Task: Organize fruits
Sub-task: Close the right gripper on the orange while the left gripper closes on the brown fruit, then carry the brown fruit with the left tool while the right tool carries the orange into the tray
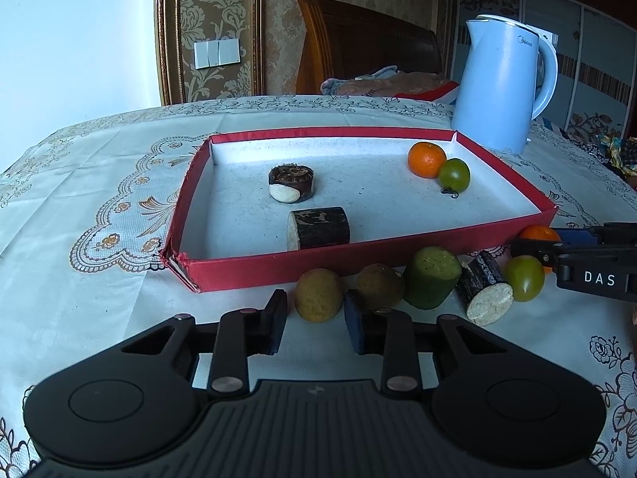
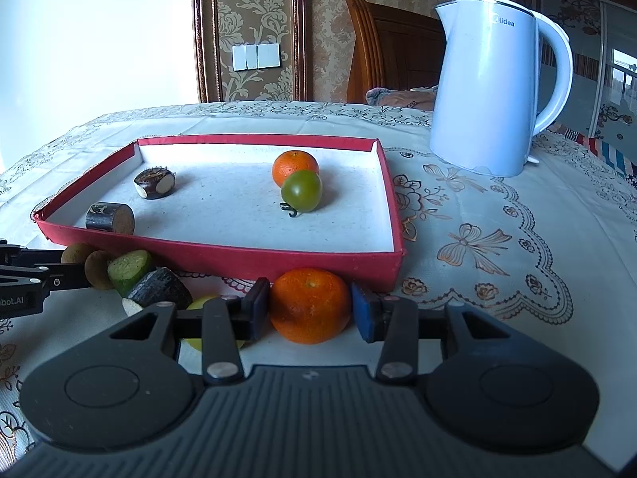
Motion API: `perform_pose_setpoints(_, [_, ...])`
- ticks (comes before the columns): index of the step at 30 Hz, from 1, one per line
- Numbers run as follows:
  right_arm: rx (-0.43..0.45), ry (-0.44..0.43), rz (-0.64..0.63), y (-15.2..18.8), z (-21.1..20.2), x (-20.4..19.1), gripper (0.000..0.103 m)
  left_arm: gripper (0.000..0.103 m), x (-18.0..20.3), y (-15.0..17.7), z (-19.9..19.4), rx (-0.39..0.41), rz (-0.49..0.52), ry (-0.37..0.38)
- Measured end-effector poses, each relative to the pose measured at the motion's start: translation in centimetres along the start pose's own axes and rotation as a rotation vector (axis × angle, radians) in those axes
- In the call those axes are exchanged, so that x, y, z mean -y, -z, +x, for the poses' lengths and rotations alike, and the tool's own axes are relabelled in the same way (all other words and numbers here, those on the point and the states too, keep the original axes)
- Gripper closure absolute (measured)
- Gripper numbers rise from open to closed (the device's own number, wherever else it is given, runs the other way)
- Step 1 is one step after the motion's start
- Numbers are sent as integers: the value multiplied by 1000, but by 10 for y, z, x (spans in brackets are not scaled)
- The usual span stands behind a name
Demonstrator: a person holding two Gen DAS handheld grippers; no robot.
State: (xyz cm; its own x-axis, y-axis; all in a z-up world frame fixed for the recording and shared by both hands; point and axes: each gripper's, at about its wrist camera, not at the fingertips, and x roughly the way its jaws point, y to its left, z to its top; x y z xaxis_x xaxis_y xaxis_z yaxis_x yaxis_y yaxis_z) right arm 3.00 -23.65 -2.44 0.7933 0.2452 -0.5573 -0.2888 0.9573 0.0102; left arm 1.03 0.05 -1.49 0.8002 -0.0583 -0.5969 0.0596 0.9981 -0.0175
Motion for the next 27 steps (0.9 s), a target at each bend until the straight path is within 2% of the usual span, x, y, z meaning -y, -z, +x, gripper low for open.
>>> perform_pose_setpoints(3, [1, 1, -1, 0, 0, 0, 62, 72, 1, -1, 1, 2, 7, 2])
perform_pose_setpoints(5, [1, -1, 2, 0, 0, 0, 62, 78, 2, 0, -1, 10, 13, 15])
perform_pose_setpoints(14, [10, -2, 15, 1, -2, 2, 62, 78, 4, 1, -12, 67, 33, 5])
perform_pose_setpoints(22, [72, 18, 44, 2, -14, 7, 62, 78, 10, 3, -25, 117, 64, -11])
perform_pose_setpoints(27, [112, 34, 62, 1, -21, 11, 62, 78, 13, 0, -31, 126, 62, 19])
